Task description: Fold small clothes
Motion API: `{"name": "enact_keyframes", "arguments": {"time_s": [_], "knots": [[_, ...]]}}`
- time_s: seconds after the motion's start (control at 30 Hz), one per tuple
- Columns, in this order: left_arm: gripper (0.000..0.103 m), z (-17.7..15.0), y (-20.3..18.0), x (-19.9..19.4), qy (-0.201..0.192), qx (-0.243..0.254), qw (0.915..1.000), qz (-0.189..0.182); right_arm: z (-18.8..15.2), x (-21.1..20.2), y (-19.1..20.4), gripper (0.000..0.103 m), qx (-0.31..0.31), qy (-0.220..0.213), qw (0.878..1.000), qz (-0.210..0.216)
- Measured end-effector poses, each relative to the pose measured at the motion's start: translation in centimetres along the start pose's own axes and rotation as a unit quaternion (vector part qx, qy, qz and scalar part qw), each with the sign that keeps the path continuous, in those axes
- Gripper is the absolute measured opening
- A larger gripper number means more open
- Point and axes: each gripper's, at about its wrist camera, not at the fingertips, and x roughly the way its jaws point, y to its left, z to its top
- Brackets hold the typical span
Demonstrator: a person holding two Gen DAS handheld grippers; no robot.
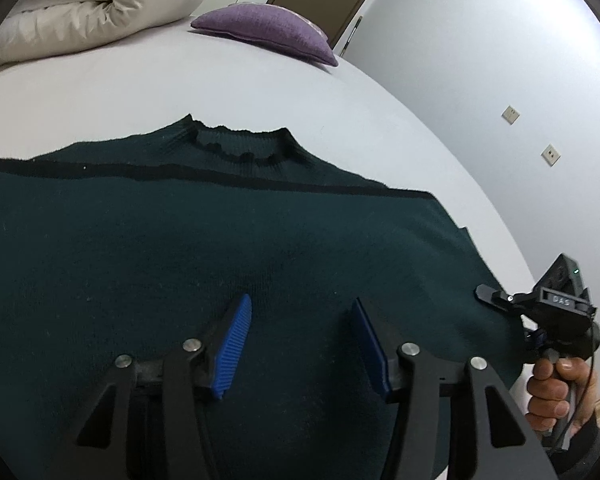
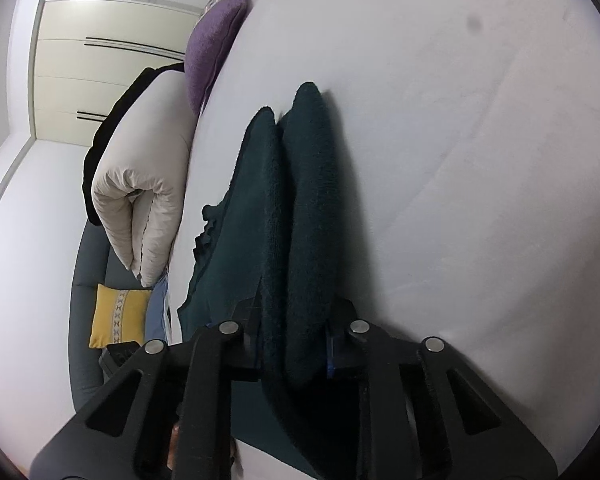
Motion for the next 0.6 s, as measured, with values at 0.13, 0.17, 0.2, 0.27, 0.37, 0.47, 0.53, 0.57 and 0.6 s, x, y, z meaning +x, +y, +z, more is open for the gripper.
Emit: {"name": "enact_keyframes", "arguments": {"time_s": [0.13,0.17,0.2,0.27,0.37,0.47,0.53,0.57,0.6], "knots": [[0.055,-0.1,-0.2,0.0,-0.002,0.007,0.9999,0.007,-0.1,0.1,0.9,0.017,-0.016,-0.013,1.0,-0.022],[0.055,-0.1,-0.2,0.1,-0.002,0.006,1.0,0.007,-0.2,0.0,1.2,0.016,-0.021,-0.017,0.999,-0.029],[0.055,-0.1,-0.3,0.2,-0.002,0.007,0.9999,0.007,-0.2,0.0,1.6,0.016,-0.029,-0.021,0.999,-0.037],[0.055,-0.1,-0.2,0.1,-0.002,0.008,0.9999,0.009,-0.3,-0.3,2.3,0.016,-0.044,-0.029,0.997,-0.049],[0.055,-0.2,-0.2,0.0,-0.003,0.008,0.9999,0.009,-0.5,-0.7,3.9,0.015,-0.072,-0.037,0.995,-0.066],[0.055,-0.2,0.0,-0.1,-0.004,0.005,1.0,0.004,-0.8,-0.8,5.9,0.015,-0.109,-0.038,0.989,-0.089],[0.055,-0.3,0.1,-0.2,-0.005,0.001,1.0,-0.002,-1.1,-0.9,7.1,0.015,-0.131,-0.039,0.985,-0.104],[0.055,-0.3,0.1,-0.3,-0.005,0.0,1.0,-0.004,-1.2,-0.8,7.8,0.015,-0.141,-0.039,0.983,-0.11],[0.055,-0.3,0.2,-0.3,-0.005,0.0,1.0,-0.006,-1.4,-0.7,8.5,0.015,-0.151,-0.04,0.981,-0.118]]}}
